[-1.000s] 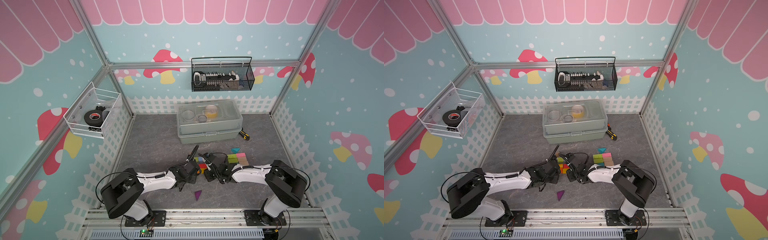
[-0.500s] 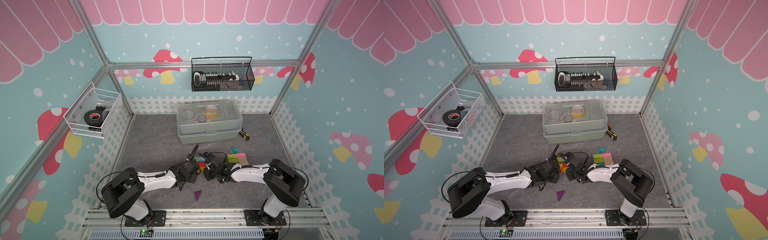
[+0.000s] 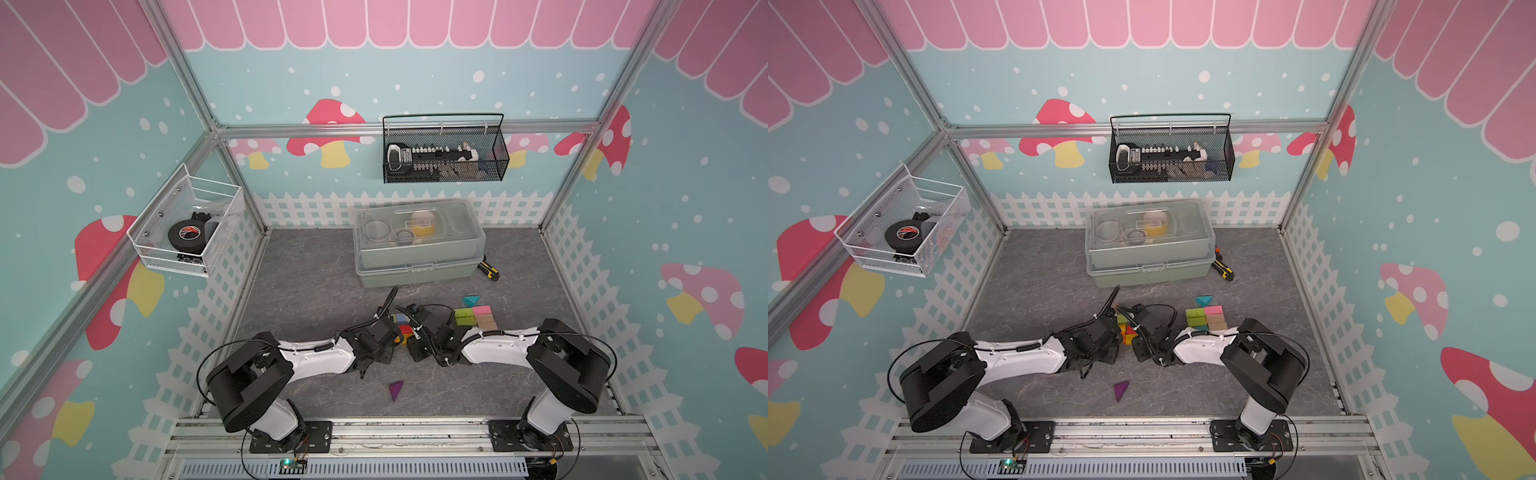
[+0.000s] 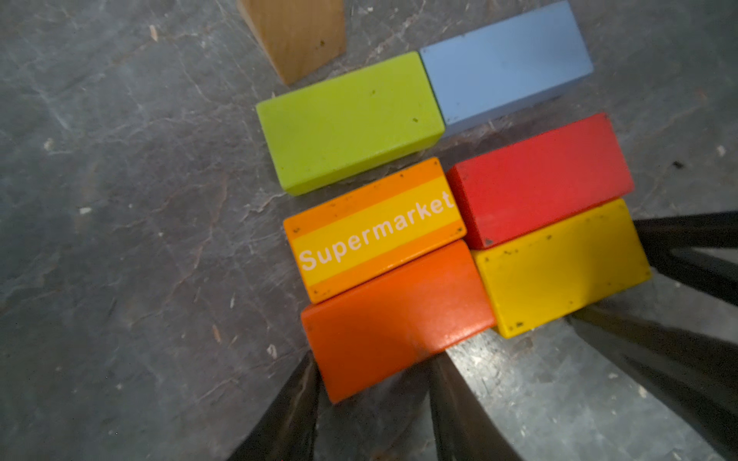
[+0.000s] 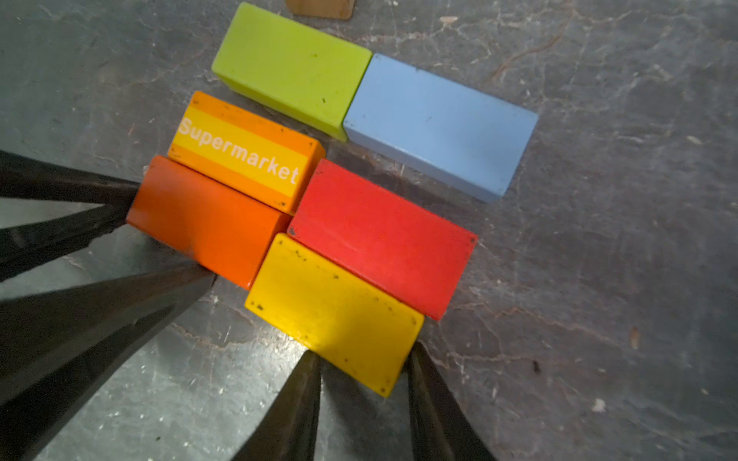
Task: Assemble a piece of candy with building blocks
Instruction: Assemble the building block at the center of the board.
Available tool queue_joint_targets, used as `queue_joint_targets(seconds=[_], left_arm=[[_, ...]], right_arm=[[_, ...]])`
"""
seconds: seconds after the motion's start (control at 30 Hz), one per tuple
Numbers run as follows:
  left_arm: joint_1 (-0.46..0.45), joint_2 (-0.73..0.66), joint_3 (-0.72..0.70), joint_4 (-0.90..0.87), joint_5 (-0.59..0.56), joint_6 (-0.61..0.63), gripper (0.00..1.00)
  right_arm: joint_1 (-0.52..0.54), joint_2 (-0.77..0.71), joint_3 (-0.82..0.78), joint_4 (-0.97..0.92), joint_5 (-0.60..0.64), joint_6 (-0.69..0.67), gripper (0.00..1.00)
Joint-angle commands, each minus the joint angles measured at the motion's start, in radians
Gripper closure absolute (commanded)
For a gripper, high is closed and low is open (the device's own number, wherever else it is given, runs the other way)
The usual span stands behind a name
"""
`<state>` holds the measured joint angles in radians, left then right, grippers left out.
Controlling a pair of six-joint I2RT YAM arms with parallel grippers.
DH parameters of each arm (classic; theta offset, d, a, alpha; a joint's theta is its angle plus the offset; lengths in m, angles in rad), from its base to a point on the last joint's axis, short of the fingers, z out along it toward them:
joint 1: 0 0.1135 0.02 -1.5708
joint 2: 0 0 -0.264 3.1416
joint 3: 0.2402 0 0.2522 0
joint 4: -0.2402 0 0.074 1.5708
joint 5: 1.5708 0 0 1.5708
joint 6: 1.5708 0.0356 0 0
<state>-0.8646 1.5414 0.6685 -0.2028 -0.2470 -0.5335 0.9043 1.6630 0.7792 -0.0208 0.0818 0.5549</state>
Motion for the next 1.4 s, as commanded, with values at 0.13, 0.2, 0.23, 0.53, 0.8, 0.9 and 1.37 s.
queue_joint_targets(seconds=[0.13, 0.2, 0.23, 0.53, 0.8, 0.9, 1.37], left_arm=[[0.009, 0.048, -0.024, -0.078, 0.049, 0.017, 0.55], [0.009, 0.045, -0.026, -0.078, 0.050, 0.016, 0.55], [0.009, 0.043, -0.026, -0.078, 0.050, 0.016, 0.55], [0.008, 0.013, -0.037, -0.085, 0.058, 0.007, 0.53], [0.009, 0.004, -0.038, -0.100, 0.068, -0.002, 0.53], [0.009, -0.008, -0.044, -0.101, 0.069, -0.006, 0.53], [0.011, -0.120, -0.056, -0.140, 0.077, -0.023, 0.52]], right_arm=[[-0.001, 0.043, -0.014, -0.079, 0.019, 0.027, 0.63], [-0.001, 0.046, -0.011, -0.078, 0.020, 0.028, 0.63], [-0.002, 0.048, -0.010, -0.078, 0.022, 0.031, 0.63], [-0.001, 0.046, -0.010, -0.078, 0.039, 0.046, 0.63], [-0.002, 0.058, -0.006, -0.072, 0.042, 0.051, 0.63], [-0.003, 0.062, -0.004, -0.070, 0.039, 0.053, 0.63], [-0.002, -0.008, -0.016, -0.093, 0.006, 0.047, 0.57]])
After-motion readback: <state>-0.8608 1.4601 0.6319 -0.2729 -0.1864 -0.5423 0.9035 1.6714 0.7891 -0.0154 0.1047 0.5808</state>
